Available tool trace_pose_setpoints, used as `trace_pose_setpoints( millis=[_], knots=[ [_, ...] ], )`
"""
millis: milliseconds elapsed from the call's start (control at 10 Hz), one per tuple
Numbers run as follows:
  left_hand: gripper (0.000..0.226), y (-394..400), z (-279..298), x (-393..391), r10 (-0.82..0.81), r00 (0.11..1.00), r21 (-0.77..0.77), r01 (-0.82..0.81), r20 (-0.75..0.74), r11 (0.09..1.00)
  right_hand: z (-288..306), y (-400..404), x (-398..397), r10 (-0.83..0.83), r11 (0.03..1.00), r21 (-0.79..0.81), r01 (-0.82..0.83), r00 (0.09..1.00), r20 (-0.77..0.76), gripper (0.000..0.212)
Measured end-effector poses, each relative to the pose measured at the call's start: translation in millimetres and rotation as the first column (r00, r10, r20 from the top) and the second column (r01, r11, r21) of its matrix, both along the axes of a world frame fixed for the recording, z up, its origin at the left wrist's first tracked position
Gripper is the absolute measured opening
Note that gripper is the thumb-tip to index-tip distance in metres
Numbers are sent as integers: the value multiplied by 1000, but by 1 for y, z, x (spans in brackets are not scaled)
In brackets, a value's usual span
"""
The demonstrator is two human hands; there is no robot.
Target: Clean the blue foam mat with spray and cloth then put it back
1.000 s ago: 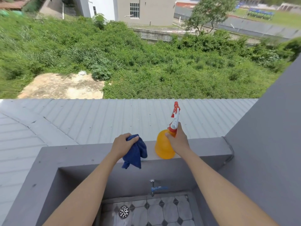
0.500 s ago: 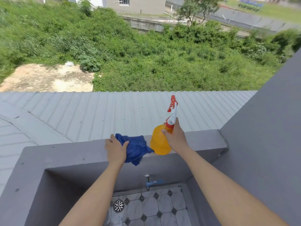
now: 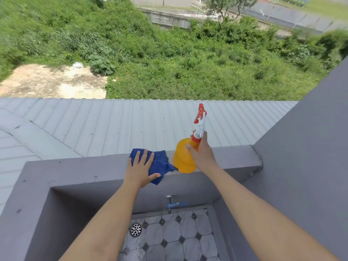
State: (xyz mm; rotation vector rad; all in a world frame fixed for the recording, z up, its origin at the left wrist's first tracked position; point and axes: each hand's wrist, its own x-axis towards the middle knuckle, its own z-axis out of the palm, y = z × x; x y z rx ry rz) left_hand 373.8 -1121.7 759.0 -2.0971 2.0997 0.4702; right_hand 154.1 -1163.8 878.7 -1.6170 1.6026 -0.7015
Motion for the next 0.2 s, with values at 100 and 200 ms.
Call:
trace_pose_setpoints(
  millis=[100, 200],
  knots=[
    [88, 3, 11, -3, 28, 999, 58, -29, 17, 998, 6, 4, -2, 34, 998, 45, -36, 999, 31, 60],
    [83, -2, 34, -9, 97, 995, 32, -96, -15, 995, 3, 11, -15, 91, 995, 47, -94, 995, 48, 73]
  ],
)
